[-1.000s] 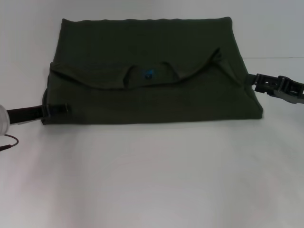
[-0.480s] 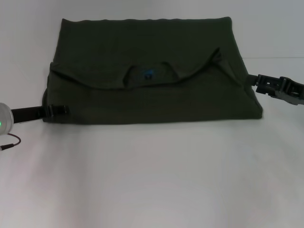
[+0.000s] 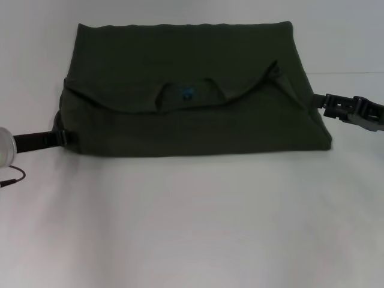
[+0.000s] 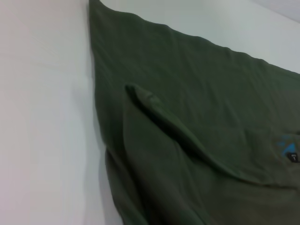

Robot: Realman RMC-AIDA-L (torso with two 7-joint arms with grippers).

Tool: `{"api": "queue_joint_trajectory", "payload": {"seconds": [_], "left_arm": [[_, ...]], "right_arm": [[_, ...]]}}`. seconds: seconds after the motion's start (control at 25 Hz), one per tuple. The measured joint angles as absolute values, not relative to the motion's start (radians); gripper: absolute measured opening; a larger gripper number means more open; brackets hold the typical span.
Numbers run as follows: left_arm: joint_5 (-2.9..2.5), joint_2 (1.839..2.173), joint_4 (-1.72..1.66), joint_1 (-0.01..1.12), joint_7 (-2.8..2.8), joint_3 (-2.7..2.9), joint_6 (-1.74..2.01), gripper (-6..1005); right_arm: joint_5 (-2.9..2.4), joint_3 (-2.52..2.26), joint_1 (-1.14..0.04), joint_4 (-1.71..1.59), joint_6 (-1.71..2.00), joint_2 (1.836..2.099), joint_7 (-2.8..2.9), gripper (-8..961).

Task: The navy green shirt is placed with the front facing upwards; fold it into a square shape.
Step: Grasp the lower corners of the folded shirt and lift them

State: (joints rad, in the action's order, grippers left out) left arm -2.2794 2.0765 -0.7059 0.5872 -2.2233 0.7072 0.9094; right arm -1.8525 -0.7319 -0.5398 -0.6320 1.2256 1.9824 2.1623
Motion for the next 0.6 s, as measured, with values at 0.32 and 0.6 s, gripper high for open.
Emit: {"api": "queue_joint_trajectory", "payload": {"seconds": [0.32,0.6], "left_arm": [[-2.284,2.059,-0.741,0.604,-2.242,0.708,0.998,64],[-2.289,2.048,-0.754,0.639,-2.329,0.700,1.044,64]], "right_arm": [[-2.053,-0.734,-0.595,-0.636,1.262,1.923,2.287,685],[-2.375,-0.733,-0.723,-0.648,1.186,1.908,2.441,676]]}}
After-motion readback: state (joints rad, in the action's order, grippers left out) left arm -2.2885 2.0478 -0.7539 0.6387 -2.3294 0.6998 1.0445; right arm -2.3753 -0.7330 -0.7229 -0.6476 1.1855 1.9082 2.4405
